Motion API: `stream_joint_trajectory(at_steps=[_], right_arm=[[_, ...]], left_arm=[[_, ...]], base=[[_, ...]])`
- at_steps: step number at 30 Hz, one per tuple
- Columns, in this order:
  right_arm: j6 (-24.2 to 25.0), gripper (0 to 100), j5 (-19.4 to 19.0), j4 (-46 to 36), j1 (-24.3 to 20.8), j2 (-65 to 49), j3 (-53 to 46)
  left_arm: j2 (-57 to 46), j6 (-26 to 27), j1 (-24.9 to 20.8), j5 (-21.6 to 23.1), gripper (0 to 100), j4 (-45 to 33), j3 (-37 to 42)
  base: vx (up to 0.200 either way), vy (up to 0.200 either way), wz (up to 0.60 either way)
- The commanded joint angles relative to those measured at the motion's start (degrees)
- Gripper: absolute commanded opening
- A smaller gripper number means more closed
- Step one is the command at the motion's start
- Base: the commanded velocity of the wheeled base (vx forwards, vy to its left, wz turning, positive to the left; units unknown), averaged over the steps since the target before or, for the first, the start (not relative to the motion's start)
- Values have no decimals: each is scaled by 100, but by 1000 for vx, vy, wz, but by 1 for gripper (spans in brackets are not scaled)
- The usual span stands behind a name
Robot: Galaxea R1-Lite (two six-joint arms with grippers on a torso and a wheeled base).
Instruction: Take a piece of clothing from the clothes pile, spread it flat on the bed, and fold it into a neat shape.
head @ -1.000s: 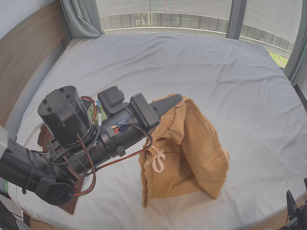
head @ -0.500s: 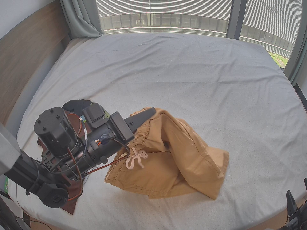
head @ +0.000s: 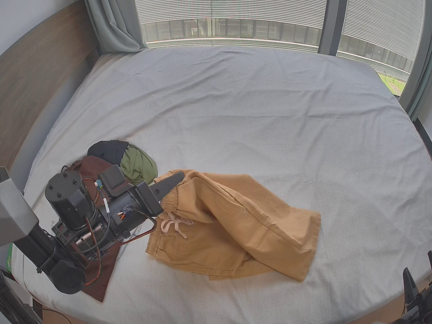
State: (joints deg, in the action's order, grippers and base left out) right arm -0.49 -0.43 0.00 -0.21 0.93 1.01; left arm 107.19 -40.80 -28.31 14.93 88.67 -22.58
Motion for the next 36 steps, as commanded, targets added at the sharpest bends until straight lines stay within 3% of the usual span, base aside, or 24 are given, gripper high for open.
stream_joint_trajectory(at_steps=[1,15,36], right_arm=[[-4,100,-1,0,-6,-93,-101],[-4,100,-1,9,-6,-93,-101],[-30,100,-80,9,-14,-93,-101]], left_arm=[[109,318,484,54,0,18,210],[759,512,1170,150,0,36,342],[1058,521,1284,133,0,36,201]], base=[[0,0,0],[0,0,0],[0,0,0]])
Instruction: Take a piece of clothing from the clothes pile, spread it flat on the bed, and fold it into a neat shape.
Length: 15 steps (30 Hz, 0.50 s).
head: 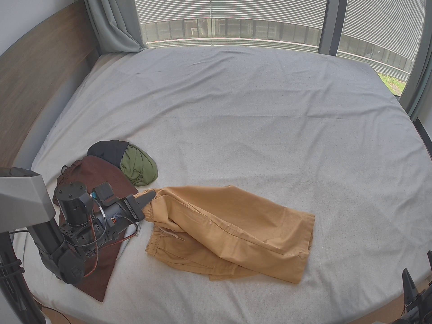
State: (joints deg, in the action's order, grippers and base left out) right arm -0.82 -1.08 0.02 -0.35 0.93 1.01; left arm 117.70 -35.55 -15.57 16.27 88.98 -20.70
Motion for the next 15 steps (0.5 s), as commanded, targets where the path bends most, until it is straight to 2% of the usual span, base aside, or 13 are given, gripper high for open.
stream_joint_trajectory(at_steps=[1,13,15], right_arm=[[3,100,-23,6,0,-93,-101],[38,100,-32,33,9,-93,-101],[29,100,-50,235,0,-93,-31]], left_arm=[[7,-5,19,-1,0,5,13],[25,-5,10,-10,0,5,48],[25,-5,10,-19,0,5,57]], base=[[0,0,0],[0,0,0],[0,0,0]])
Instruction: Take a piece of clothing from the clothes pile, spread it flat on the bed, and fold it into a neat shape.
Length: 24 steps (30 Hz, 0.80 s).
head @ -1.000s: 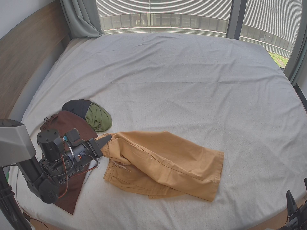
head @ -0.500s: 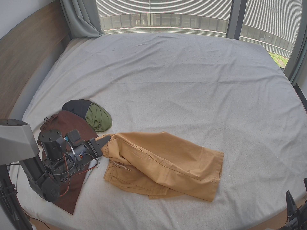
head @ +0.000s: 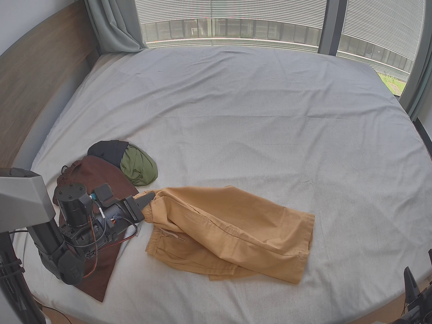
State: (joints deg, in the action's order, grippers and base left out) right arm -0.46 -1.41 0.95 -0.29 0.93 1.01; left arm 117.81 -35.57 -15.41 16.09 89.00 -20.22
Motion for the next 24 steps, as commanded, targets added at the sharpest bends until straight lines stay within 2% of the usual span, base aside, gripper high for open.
stream_joint_trajectory(at_steps=[1,2,4,7,17,24], right_arm=[[20,100,-8,397,-6,-93,189],[20,100,1,423,-6,-93,233],[73,100,36,547,-23,505,945],[73,100,18,547,-76,892,1252],[73,100,10,564,-384,2219,1516],[81,100,-61,538,-410,2852,1745]], left_arm=[[14,-2,3,-1,0,3,10],[14,-2,3,-1,0,3,10],[23,-2,3,-1,0,3,-8],[14,-2,-6,-1,0,3,10],[-4,-2,3,8,0,3,27],[-30,-2,3,-1,0,3,19]], base=[[0,0,0],[0,0,0],[0,0,0],[0,0,0],[0,0,0],[0,0,0]])
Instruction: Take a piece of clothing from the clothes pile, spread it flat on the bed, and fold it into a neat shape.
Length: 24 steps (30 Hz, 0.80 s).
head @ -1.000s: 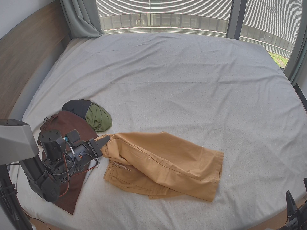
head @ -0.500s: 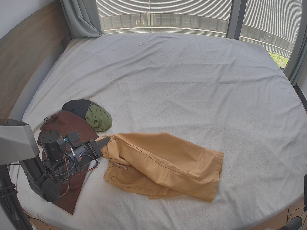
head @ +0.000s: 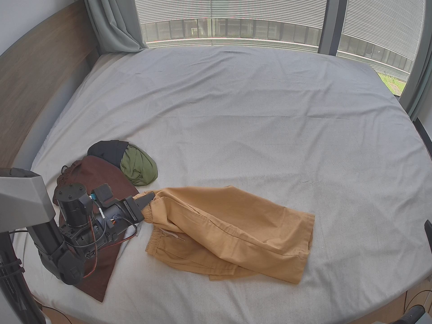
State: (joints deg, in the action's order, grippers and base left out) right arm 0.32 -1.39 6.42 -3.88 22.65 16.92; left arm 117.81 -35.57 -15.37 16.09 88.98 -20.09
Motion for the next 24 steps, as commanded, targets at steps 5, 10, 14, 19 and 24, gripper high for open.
stream_joint_trajectory(at_steps=[5,10,14,19,24], right_arm=[[3,100,-424,-1,-52,1092,127],[-5,100,-837,26,-61,1462,180],[-5,100,-1232,-10,-52,1760,259],[-5,100,-1672,17,-61,2217,224],[-14,100,-2129,52,-61,2551,215]], left_arm=[[-21,6,-1,-1,0,5,5],[-39,6,-1,-1,0,5,-4],[-39,6,-10,-1,0,5,14],[-74,6,-45,-10,0,5,23],[-153,15,-89,-10,0,5,58]], base=[[0,0,0],[0,0,0],[0,0,0],[0,0,0],[0,0,0]])
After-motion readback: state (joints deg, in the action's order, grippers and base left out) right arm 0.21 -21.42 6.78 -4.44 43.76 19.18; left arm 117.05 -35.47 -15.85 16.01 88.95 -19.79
